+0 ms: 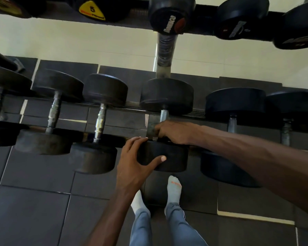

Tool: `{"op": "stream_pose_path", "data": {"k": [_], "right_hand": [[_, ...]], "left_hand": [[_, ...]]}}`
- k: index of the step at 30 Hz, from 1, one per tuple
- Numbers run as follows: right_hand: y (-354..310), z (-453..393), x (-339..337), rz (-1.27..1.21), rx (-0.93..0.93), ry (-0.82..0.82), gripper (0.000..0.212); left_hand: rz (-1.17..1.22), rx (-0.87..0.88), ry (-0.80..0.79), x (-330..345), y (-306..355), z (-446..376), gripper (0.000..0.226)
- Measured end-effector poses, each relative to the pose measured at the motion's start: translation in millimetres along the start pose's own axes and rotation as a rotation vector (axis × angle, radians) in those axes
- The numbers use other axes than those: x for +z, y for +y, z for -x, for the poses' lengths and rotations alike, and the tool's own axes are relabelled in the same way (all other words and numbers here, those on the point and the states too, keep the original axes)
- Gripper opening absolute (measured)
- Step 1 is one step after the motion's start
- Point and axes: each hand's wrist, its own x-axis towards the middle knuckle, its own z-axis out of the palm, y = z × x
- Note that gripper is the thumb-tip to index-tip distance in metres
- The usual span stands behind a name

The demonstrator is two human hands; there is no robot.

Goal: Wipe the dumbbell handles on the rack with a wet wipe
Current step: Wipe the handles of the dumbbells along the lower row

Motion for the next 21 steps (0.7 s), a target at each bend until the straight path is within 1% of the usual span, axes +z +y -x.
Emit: {"op": "stream_pose_path", "data": {"k": [5,7,8,9,11,12,13,15,16,17,19,20,21], "right_hand": [[-1.0,-7.7,-2.4,0.053,-0.101,0.003,0.023],[4.7,-14.6,-0.8,0.031,-0.045,0.056,0.012],[7.9,-18.1,-1.1,0.015,0.014,0.102,0.010],[7.8,-21.2,-1.3,0.006,0.052,0.161,0.012],[5.2,-23.2,0.9,0.065,0.100,0.198,0.021],[0.4,-21.9,-0.2,0.119,0.102,0.152,0.024],[-0.9,-21.5,-0.4,0.167,0.058,0.078,0.024],[0.8,-21.1,-7.4,0.157,0.009,-0.043,0.020],[4.3,-19.6,-11.4,0.150,0.013,-0.052,0.019],[12.3,-19.3,-13.3,0.159,0.004,-0.017,0.020],[18.3,-13.1,-13.4,0.135,-0.033,0.105,0.021],[14.8,-8.5,-9.9,0.124,-0.042,0.136,0.021],[9.6,-3.8,-4.7,0.117,-0.066,0.132,0.021]], "left_hand": [[0.011,0.000,0.025,1.3,-1.3,1.1,0.075],[0.012,0.001,0.031,1.4,-0.6,1.1,0.074],[0.011,0.001,0.030,1.1,-0.6,1.4,0.074],[0.015,0.003,0.025,0.9,-0.5,1.9,0.074],[0.018,0.010,0.022,1.0,-0.6,2.1,0.073],[0.012,0.011,0.023,1.6,-1.1,1.6,0.073],[0.008,0.011,0.024,2.0,-1.9,1.8,0.073],[0.020,0.004,0.024,2.5,-2.4,3.0,0.074],[0.028,0.001,0.021,2.8,-2.0,3.3,0.075],[0.030,-0.001,0.022,3.0,-2.1,3.2,0.075],[0.033,-0.003,0.028,3.5,-3.6,2.3,0.076],[0.037,-0.005,0.031,3.5,-3.8,2.2,0.075],[0.043,-0.005,0.033,3.6,-3.7,2.1,0.075]]}}
